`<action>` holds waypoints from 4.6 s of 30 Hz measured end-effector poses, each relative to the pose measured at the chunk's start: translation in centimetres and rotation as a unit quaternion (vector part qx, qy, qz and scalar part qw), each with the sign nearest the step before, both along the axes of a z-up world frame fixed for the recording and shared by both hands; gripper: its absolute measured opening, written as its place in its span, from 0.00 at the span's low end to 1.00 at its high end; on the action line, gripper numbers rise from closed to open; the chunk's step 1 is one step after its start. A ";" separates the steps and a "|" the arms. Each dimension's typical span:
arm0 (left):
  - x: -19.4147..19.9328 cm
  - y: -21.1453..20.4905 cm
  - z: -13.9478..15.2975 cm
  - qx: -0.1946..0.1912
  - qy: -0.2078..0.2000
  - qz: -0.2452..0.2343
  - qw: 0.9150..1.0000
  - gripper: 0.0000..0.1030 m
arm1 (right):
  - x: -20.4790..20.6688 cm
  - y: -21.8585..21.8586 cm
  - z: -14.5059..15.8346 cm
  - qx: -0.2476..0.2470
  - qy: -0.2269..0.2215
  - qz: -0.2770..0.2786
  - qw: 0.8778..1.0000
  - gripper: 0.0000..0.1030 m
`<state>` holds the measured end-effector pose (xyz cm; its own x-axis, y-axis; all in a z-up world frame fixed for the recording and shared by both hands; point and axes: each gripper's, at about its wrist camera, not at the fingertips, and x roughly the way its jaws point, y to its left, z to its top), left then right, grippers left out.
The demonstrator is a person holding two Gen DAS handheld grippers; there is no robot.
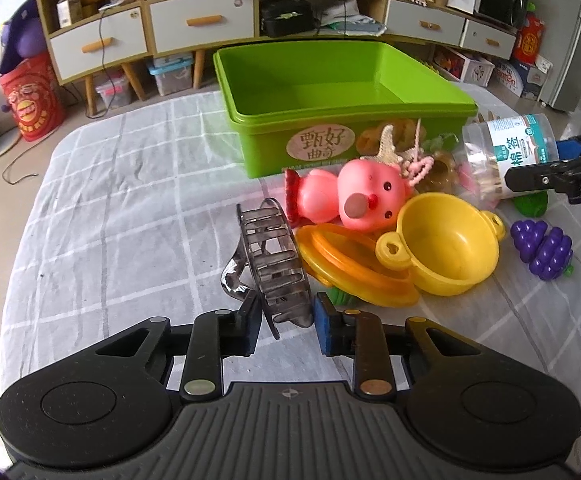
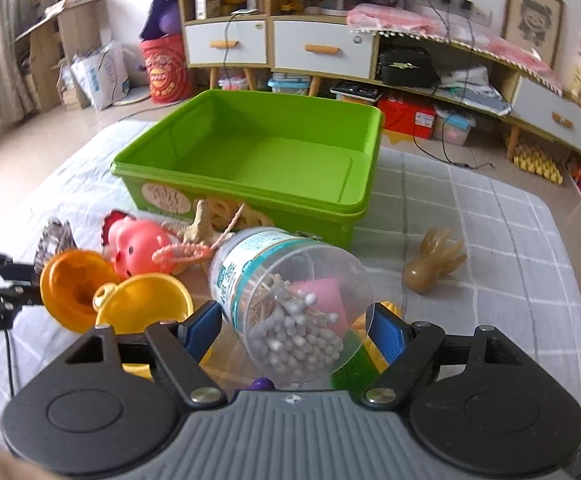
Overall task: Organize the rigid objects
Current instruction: 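Grasp the brown claw clip with the left tool while the right tool grasps the cotton-swab jar, then drop the claw clip into the green bin while the right tool drops the jar in, then grasp the orange funnel with the left tool while the right tool reaches toward the purple grapes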
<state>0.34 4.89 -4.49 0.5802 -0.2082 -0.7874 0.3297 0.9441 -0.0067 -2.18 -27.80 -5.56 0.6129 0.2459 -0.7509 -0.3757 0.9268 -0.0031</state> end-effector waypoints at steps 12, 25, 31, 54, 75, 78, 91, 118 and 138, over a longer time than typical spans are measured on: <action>-0.1 0.3 1.2 -0.007 -0.027 0.023 0.999 0.28 | 0.5 -1.3 1.1 0.061 0.015 -0.037 0.997 0.50; -0.3 0.5 2.9 -0.021 -0.058 0.040 0.997 0.28 | 0.7 -2.1 1.8 0.091 0.016 -0.062 0.994 0.49; -0.3 -0.1 4.3 -0.032 -0.071 0.030 0.997 0.28 | 0.9 -2.3 2.8 0.110 0.011 -0.072 0.991 0.49; 8.7 -7.0 5.4 -0.013 -0.122 -0.015 0.992 0.28 | 6.8 -1.2 5.1 0.194 -0.043 -0.150 0.968 0.49; 12.2 -5.5 0.9 -0.040 -0.082 0.029 0.995 0.29 | 9.4 -0.4 1.7 0.159 -0.028 -0.149 0.975 0.49; 12.0 -5.3 1.0 -0.042 -0.085 0.030 0.995 0.32 | 9.3 -0.3 1.6 0.156 -0.023 -0.146 0.977 0.50; 11.3 -5.3 2.0 -0.059 -0.090 0.024 0.994 0.85 | 8.0 -1.9 2.1 0.171 -0.003 -0.143 0.975 0.69; 6.5 -2.0 3.2 -0.075 -0.054 0.027 0.995 0.98 | 3.6 -3.8 3.1 0.127 0.011 -0.149 0.981 0.71; 4.3 -0.1 2.5 -0.076 -0.015 0.021 0.997 0.98 | 1.2 -4.8 3.2 0.092 0.032 -0.132 0.986 0.71</action>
